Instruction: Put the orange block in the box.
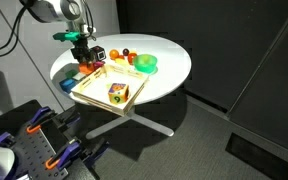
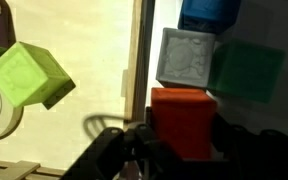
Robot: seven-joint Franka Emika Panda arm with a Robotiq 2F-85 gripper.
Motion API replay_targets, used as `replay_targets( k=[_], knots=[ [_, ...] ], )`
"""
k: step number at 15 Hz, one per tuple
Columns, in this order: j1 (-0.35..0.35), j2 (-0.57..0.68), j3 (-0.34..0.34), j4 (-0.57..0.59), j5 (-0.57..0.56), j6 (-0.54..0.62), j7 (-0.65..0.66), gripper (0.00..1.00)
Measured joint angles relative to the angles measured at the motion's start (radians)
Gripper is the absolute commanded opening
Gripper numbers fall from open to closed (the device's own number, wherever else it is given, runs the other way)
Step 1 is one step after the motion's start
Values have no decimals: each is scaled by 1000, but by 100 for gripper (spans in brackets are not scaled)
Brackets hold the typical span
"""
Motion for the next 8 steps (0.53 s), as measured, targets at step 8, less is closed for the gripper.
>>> replay_targets(
  k=[8],
  knots=[
    [-79, -63, -2, -12, 26, -29, 0, 27]
  ],
)
